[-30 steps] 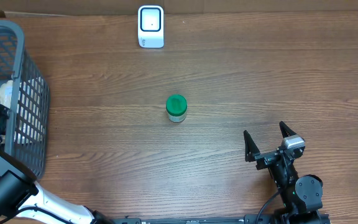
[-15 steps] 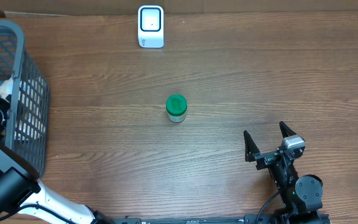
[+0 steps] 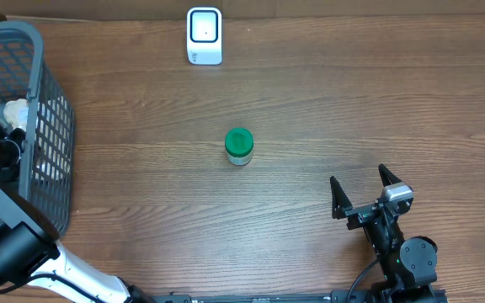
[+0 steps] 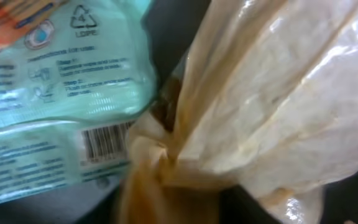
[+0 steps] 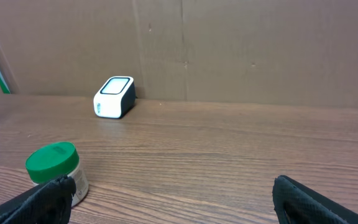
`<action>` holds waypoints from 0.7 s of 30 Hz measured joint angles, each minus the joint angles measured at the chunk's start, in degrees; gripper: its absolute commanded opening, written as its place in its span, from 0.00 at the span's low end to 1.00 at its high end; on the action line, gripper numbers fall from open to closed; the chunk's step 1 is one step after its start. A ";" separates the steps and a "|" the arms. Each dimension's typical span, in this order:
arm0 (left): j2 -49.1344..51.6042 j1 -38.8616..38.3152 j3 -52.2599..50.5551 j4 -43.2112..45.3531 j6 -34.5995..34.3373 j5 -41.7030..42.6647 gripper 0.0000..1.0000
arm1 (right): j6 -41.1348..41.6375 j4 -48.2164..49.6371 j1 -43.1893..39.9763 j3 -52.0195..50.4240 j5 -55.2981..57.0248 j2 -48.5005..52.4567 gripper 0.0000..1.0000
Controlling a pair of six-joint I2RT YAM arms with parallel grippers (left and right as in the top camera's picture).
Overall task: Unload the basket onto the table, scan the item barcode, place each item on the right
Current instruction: 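Reach the left gripper into the basket and grasp the clear bag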
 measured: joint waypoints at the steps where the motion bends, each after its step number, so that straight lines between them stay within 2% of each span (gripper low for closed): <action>1: -0.17 -0.07 0.00 -0.20 -0.04 -0.04 0.20 | 0.02 -0.02 0.00 0.00 0.02 0.00 1.00; 5: -0.33 -0.17 0.63 -2.56 0.35 -0.02 0.04 | 0.00 -0.02 -0.02 0.00 0.02 0.00 1.00; 13: -0.33 -0.37 8.24 -15.50 -2.62 -2.84 0.04 | 0.00 -0.02 0.00 0.00 0.02 0.00 1.00; 21: -4.26 -0.39 24.15 -25.24 -8.70 -3.89 0.04 | 0.02 0.02 -0.02 0.00 0.02 0.00 1.00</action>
